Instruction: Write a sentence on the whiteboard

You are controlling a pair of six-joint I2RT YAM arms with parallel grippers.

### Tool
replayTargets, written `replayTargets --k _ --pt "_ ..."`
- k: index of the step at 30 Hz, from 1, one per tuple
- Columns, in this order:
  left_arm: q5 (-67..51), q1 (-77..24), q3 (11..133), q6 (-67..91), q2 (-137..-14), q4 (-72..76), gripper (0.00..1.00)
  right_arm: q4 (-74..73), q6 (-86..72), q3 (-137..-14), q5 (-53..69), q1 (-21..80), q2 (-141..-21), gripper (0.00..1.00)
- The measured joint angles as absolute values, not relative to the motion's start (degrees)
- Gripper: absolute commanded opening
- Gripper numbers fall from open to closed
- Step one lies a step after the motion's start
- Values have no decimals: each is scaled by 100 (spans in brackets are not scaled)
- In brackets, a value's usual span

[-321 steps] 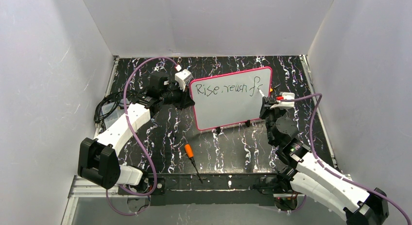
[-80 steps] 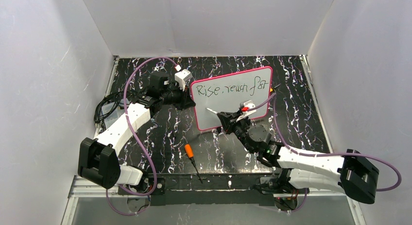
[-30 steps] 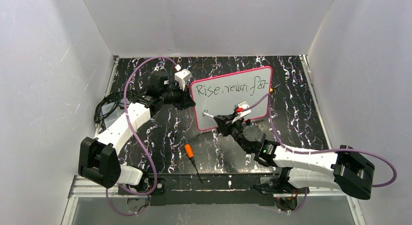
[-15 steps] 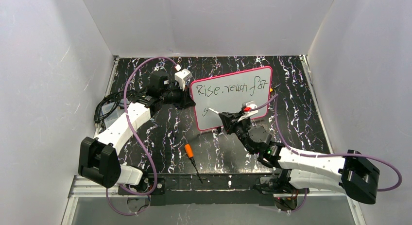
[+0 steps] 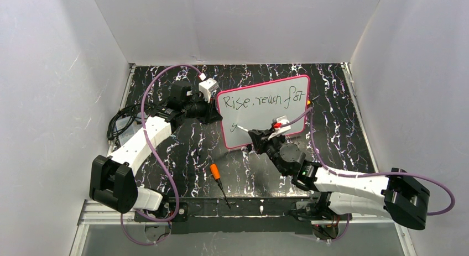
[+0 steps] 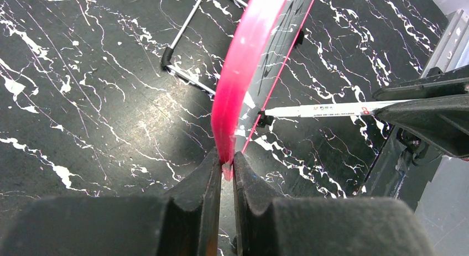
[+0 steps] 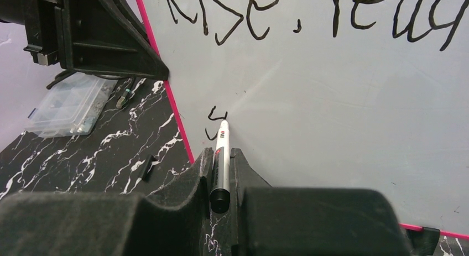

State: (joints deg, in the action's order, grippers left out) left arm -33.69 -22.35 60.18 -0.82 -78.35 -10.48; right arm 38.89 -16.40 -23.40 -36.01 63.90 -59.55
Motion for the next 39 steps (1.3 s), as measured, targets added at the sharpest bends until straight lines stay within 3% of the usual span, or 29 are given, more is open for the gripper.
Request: replayTargets --k 15,39 --pt "-3380 -2233 6038 -82 -7848 -1070 0 3680 -1608 -2163 -4049 6392 -5531 1" --pt "-3387 -2233 6040 -82 -7850 -1070 0 4189 -1057 -2272 -3699 6388 -5749 1"
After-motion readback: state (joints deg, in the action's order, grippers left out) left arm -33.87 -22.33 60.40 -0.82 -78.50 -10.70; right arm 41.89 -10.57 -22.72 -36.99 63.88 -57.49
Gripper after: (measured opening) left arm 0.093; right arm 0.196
